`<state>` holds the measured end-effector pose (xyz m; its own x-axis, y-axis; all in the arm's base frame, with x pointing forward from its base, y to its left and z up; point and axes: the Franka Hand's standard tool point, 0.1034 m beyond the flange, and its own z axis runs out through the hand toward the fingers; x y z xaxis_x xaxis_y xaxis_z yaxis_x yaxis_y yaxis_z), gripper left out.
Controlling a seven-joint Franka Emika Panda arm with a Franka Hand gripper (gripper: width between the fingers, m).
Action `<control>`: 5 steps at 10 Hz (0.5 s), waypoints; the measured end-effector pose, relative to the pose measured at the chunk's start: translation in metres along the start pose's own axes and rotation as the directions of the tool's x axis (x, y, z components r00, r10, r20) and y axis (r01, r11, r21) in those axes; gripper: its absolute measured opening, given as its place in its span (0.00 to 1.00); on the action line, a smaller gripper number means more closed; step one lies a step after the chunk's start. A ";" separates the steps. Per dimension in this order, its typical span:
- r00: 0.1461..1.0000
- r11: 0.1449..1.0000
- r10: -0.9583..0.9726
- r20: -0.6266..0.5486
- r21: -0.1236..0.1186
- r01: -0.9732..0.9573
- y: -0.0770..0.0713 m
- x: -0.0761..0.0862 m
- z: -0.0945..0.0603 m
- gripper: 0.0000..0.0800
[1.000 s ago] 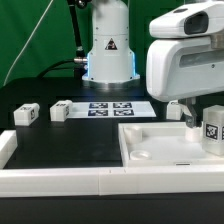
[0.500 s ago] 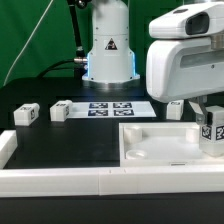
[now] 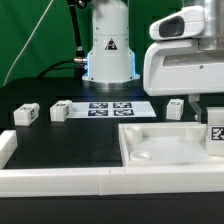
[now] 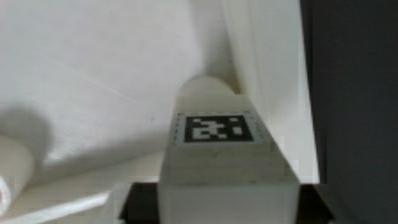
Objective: Assemble one leg
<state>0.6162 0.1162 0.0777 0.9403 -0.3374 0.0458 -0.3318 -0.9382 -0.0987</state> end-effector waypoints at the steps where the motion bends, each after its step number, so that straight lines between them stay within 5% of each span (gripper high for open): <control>1: 0.986 0.986 0.166 -0.005 -0.008 -0.166 0.000 0.000 0.000 0.36; 4: 0.851 0.850 0.526 -0.010 -0.013 -0.526 0.001 0.000 0.001 0.36; 5: 0.810 0.810 0.586 -0.008 0.008 -0.586 0.002 0.003 0.001 0.36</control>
Offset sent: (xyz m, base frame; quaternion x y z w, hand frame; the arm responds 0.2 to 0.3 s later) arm 0.0002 -0.0030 -0.0113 -0.0408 -0.0316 0.2986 0.9530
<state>0.6179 0.1132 0.0768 0.5667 -0.8238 -0.0132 -0.8193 -0.5617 -0.1148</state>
